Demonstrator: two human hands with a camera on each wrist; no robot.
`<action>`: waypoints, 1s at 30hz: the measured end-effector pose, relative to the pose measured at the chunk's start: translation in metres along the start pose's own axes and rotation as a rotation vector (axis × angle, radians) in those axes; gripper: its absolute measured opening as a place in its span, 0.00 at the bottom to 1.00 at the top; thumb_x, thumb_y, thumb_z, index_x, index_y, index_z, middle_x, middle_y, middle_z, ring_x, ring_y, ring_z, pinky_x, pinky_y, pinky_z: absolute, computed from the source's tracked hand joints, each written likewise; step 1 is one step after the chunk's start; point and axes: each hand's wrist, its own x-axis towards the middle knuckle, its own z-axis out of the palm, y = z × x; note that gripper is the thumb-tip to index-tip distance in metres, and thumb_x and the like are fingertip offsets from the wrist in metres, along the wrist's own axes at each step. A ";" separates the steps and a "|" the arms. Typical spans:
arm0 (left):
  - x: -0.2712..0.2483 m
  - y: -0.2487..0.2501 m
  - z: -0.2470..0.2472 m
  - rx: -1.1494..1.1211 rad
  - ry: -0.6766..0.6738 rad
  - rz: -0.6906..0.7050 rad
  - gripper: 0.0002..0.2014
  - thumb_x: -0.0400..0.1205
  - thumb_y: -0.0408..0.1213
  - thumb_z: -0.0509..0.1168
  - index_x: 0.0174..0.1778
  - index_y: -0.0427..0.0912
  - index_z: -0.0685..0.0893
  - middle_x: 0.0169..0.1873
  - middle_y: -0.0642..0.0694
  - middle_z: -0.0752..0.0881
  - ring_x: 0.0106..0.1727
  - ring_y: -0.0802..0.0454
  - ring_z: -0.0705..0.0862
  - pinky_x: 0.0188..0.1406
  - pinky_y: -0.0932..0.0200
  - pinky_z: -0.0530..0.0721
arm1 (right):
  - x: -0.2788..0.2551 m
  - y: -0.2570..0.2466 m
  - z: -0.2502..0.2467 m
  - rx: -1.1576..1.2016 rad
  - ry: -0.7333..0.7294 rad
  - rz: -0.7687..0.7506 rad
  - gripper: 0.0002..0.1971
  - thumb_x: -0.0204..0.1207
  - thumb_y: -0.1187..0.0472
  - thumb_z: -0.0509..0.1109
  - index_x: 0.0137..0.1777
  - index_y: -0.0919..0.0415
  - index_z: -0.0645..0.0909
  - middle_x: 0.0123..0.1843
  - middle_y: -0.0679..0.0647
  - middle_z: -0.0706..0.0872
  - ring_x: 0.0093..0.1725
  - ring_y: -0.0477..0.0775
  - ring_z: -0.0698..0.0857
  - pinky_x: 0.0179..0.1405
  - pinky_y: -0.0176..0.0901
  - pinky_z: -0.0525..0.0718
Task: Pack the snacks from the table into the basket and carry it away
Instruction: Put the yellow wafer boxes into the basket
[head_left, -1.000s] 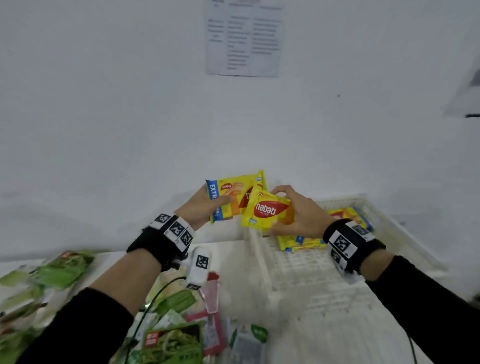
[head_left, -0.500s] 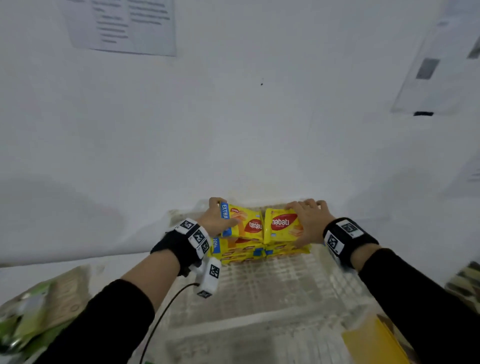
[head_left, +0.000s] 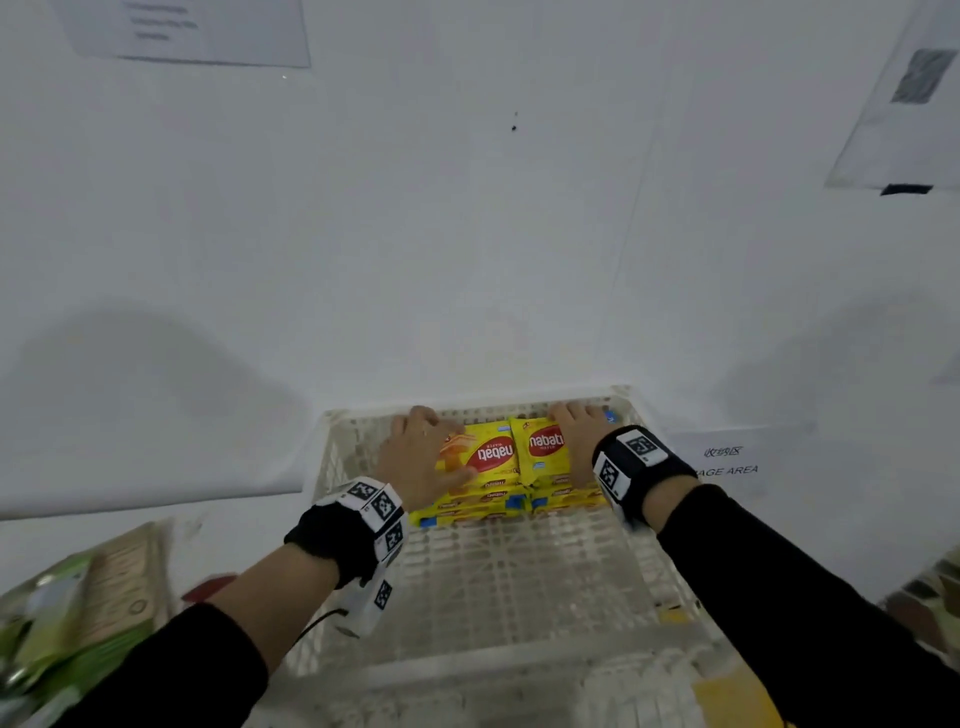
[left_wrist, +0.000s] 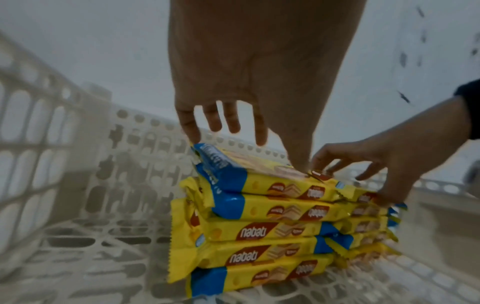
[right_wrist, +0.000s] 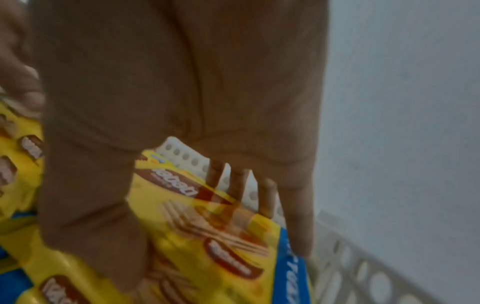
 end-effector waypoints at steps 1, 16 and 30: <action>-0.002 0.001 0.002 0.013 -0.087 0.015 0.43 0.61 0.77 0.57 0.70 0.61 0.73 0.68 0.49 0.66 0.68 0.44 0.65 0.65 0.43 0.74 | -0.001 -0.001 0.002 -0.001 0.007 0.014 0.42 0.68 0.66 0.75 0.79 0.59 0.56 0.78 0.60 0.63 0.76 0.68 0.65 0.69 0.58 0.75; -0.002 -0.004 0.016 0.079 -0.062 0.076 0.33 0.75 0.54 0.72 0.76 0.60 0.69 0.76 0.48 0.66 0.75 0.43 0.63 0.71 0.46 0.70 | -0.022 0.004 0.034 0.279 0.229 0.198 0.34 0.72 0.76 0.61 0.75 0.46 0.64 0.80 0.59 0.60 0.78 0.68 0.63 0.70 0.67 0.74; -0.008 0.003 0.005 0.046 -0.094 0.029 0.35 0.72 0.57 0.73 0.75 0.63 0.69 0.70 0.50 0.69 0.72 0.46 0.66 0.70 0.42 0.69 | -0.027 -0.004 0.023 0.247 0.144 0.222 0.34 0.73 0.74 0.63 0.74 0.44 0.64 0.81 0.59 0.59 0.81 0.72 0.56 0.77 0.66 0.63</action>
